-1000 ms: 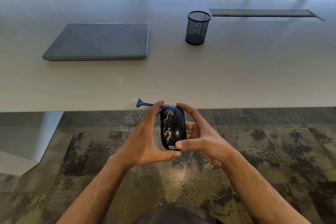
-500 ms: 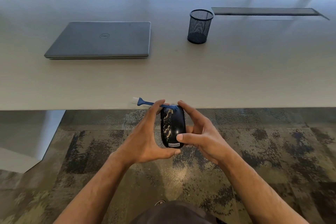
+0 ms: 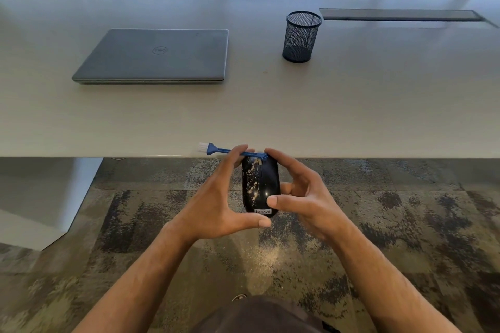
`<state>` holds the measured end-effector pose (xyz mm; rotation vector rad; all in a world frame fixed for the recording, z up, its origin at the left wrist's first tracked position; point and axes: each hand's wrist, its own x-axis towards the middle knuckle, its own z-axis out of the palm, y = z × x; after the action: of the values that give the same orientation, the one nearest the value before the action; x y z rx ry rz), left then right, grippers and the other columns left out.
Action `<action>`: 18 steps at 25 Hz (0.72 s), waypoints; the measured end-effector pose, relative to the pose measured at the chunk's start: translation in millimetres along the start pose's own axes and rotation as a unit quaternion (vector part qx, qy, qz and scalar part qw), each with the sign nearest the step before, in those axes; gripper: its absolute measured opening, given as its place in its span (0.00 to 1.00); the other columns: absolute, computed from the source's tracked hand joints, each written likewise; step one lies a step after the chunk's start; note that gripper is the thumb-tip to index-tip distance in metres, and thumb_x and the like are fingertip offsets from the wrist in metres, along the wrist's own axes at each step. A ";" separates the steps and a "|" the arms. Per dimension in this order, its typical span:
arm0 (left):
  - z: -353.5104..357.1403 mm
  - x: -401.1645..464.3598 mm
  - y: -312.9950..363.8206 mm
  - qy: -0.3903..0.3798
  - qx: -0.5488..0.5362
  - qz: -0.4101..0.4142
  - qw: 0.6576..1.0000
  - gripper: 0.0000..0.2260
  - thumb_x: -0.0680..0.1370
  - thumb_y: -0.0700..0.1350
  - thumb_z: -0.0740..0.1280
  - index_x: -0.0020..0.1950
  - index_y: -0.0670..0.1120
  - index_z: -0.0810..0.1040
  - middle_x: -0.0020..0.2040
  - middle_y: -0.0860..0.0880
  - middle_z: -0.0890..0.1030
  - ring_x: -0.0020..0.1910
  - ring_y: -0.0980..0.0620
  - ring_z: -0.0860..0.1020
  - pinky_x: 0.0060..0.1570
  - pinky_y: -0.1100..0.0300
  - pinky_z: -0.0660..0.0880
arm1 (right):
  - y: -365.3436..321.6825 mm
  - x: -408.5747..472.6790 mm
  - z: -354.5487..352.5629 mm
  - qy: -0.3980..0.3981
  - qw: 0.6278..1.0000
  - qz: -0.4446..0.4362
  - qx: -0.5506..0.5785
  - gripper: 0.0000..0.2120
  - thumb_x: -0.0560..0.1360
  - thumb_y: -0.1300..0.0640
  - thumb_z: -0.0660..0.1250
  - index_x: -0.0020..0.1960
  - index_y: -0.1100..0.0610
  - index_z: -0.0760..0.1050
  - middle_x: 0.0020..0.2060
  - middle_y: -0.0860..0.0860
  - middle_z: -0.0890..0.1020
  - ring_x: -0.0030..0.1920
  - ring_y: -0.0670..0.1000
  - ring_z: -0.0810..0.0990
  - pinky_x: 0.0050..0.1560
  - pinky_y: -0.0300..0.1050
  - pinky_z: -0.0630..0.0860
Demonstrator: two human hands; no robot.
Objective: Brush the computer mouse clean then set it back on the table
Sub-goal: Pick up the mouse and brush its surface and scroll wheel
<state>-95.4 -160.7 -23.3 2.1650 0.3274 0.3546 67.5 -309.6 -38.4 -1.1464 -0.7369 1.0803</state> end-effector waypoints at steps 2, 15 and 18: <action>0.8 -1.3 -1.0 0.011 -0.026 0.002 1.000 0.48 0.67 0.70 0.72 0.78 0.62 0.48 0.76 0.65 0.59 0.75 0.65 0.60 0.72 0.66 0.58 | 0.2 -0.2 -0.1 -0.002 1.000 -0.004 0.002 0.41 0.66 0.63 0.78 0.76 0.51 0.68 0.70 0.57 0.77 0.55 0.66 0.85 0.59 0.66 0.80; -4.9 -2.3 9.4 0.259 -0.108 -0.026 0.959 0.14 0.78 0.42 0.70 0.62 0.55 0.75 0.57 0.57 0.83 0.57 0.58 0.81 0.58 0.60 0.77 | 7.3 -6.2 -6.1 0.027 0.999 -0.019 0.013 0.41 0.65 0.64 0.78 0.75 0.52 0.69 0.68 0.52 0.80 0.55 0.63 0.86 0.59 0.62 0.81; -4.0 -1.1 13.0 0.309 -0.117 -0.039 0.943 0.09 0.79 0.41 0.70 0.54 0.55 0.79 0.48 0.57 0.86 0.48 0.57 0.85 0.48 0.65 0.80 | 6.8 -7.9 -7.3 0.033 0.999 -0.023 0.001 0.41 0.65 0.64 0.78 0.76 0.51 0.68 0.66 0.52 0.81 0.55 0.63 0.86 0.59 0.61 0.81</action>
<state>-96.5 -165.5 -10.6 1.7586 0.6794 0.9800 69.4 -319.3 -46.4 -1.1525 -0.7064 1.0000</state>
